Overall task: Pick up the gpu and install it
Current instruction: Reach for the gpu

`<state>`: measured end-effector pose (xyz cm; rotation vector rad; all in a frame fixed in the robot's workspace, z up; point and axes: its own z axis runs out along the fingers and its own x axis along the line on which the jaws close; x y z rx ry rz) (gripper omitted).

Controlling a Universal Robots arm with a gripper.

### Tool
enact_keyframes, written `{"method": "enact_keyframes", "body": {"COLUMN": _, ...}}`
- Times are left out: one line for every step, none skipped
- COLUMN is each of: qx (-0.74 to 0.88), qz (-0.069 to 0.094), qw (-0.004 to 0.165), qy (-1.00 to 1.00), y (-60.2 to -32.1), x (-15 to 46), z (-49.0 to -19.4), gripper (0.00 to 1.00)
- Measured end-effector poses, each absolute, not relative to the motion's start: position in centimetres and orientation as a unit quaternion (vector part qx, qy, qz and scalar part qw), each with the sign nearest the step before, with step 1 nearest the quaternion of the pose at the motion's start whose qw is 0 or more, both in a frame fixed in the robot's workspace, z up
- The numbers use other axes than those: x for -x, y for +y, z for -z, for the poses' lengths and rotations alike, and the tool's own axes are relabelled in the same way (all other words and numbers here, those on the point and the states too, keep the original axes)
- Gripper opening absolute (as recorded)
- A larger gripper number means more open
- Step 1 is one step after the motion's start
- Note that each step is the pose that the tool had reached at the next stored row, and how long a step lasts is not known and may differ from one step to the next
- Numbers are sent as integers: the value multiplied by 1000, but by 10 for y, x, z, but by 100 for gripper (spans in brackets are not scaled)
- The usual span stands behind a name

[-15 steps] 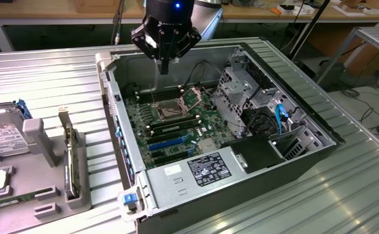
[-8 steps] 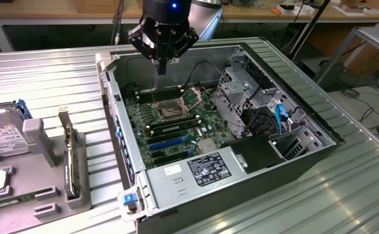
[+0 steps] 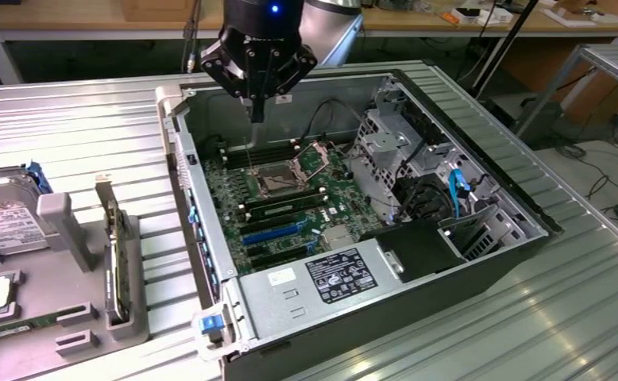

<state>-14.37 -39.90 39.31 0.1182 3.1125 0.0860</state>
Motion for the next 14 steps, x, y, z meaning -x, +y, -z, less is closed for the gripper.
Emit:
{"method": "enact_keyframes", "body": {"qx": -38, "qz": -28, "qw": 13, "qy": 999, "y": -399, "x": 146, "z": -393, "gripper": 11}}
{"method": "enact_keyframes", "body": {"qx": -38, "qz": -28, "qw": 13, "qy": 999, "y": -399, "x": 148, "z": -393, "gripper": 11}}
{"method": "enact_keyframes", "body": {"qx": -38, "qz": -28, "qw": 13, "qy": 999, "y": -399, "x": 149, "z": -393, "gripper": 11}}
{"method": "enact_keyframes", "body": {"qx": -38, "qz": -28, "qw": 13, "qy": 999, "y": -399, "x": 150, "z": -393, "gripper": 11}}
{"method": "enact_keyframes", "body": {"qx": -38, "qz": -28, "qw": 13, "qy": 999, "y": -399, "x": 151, "z": -393, "gripper": 11}}
{"method": "enact_keyframes", "body": {"qx": -38, "qz": -28, "qw": 13, "qy": 999, "y": -399, "x": 152, "z": -393, "gripper": 11}}
{"method": "enact_keyframes", "body": {"qx": -38, "qz": -28, "qw": 13, "qy": 999, "y": -399, "x": 153, "z": -393, "gripper": 11}}
{"method": "enact_keyframes", "body": {"qx": -38, "qz": -28, "qw": 13, "qy": 999, "y": -399, "x": 153, "z": -393, "gripper": 11}}
{"method": "enact_keyframes", "body": {"qx": -38, "qz": -28, "qw": 13, "qy": 999, "y": -399, "x": 154, "z": -393, "gripper": 11}}
{"method": "enact_keyframes", "body": {"qx": -38, "qz": -28, "qw": 13, "qy": 999, "y": -399, "x": 155, "z": -393, "gripper": 11}}
{"method": "enact_keyframes", "body": {"qx": -38, "qz": -28, "qw": 13, "qy": 999, "y": -399, "x": 156, "z": -393, "gripper": 11}}
{"method": "enact_keyframes", "body": {"qx": -38, "qz": -28, "qw": 13, "qy": 999, "y": -399, "x": 157, "z": -393, "gripper": 11}}
{"method": "enact_keyframes", "body": {"qx": -38, "qz": -28, "qw": 13, "qy": 999, "y": -399, "x": 158, "z": -393, "gripper": 11}}
{"method": "enact_keyframes", "body": {"qx": -38, "qz": -28, "qw": 13, "qy": 999, "y": -399, "x": 160, "z": -393, "gripper": 11}}
